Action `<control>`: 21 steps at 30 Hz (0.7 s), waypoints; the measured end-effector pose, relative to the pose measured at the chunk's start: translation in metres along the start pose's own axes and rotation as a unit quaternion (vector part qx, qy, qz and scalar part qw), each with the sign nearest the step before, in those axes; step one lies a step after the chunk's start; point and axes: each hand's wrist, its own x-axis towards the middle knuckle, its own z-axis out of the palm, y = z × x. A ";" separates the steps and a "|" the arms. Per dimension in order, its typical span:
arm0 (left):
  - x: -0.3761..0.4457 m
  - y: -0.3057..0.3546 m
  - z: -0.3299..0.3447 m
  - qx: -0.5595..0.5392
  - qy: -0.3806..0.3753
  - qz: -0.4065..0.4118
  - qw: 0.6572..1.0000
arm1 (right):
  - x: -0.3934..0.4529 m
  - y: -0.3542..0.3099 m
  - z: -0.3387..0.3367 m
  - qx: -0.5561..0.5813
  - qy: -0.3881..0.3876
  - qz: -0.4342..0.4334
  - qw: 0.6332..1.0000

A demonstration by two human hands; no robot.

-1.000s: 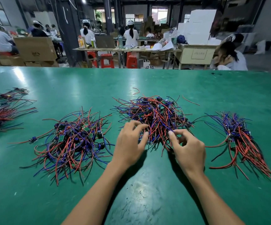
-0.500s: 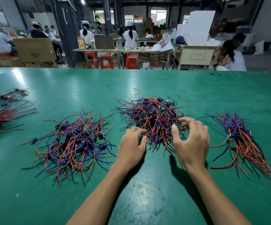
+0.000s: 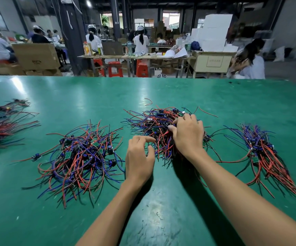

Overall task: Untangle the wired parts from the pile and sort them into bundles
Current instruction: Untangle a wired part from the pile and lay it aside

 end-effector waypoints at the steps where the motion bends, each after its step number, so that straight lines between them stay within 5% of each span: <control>1: -0.001 0.001 0.000 -0.004 0.003 0.006 1.000 | -0.003 0.003 0.000 0.004 0.012 -0.003 1.000; 8: -0.004 0.016 0.001 -0.112 0.000 0.043 0.993 | -0.051 -0.001 -0.013 0.140 0.175 -0.112 0.968; 11: -0.007 0.023 0.004 -0.199 -0.074 0.006 0.977 | -0.078 -0.006 -0.015 0.384 0.105 -0.072 0.915; 16: -0.007 0.031 0.001 -0.340 -0.136 -0.097 0.925 | -0.095 -0.005 -0.019 0.672 -0.032 0.117 0.731; 21: -0.007 0.031 -0.005 -0.421 -0.194 -0.191 0.865 | -0.102 -0.003 -0.021 0.686 -0.083 0.130 0.711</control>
